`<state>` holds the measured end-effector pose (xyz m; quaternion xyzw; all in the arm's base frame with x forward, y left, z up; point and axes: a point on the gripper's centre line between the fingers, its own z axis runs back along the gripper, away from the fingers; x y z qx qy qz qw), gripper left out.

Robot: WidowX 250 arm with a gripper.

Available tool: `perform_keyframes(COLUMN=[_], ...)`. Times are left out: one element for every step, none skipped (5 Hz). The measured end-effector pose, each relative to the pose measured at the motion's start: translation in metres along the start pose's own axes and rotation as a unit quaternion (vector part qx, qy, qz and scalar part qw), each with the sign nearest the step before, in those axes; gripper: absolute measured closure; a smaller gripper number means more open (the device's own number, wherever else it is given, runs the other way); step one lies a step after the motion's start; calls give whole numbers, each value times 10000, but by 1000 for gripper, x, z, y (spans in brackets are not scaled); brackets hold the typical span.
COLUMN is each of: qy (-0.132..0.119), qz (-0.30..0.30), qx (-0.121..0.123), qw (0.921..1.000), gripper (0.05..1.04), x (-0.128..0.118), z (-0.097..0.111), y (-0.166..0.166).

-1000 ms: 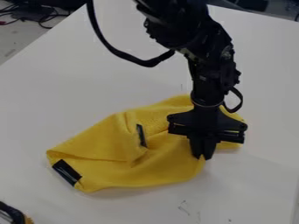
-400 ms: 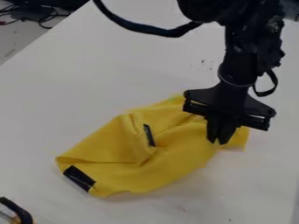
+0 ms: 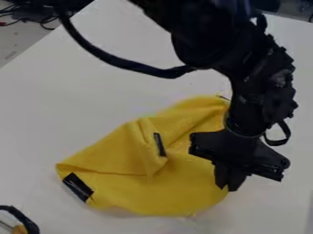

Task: Unfold the cloth from left to right

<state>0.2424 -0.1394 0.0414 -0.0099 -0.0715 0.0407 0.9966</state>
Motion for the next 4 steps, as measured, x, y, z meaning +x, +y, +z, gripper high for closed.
perform_keyframes(qy=[47,122,76,62], qz=[-63,-209,-329,-407], qx=[-181,-300,-350,-353], qw=[9998,9993,9988,9985], gripper=[1015,1016,1015,999], x=[-9,-18,-30,-46], z=[-7,-11,-9,-12], y=[-2,-5,-9,-9])
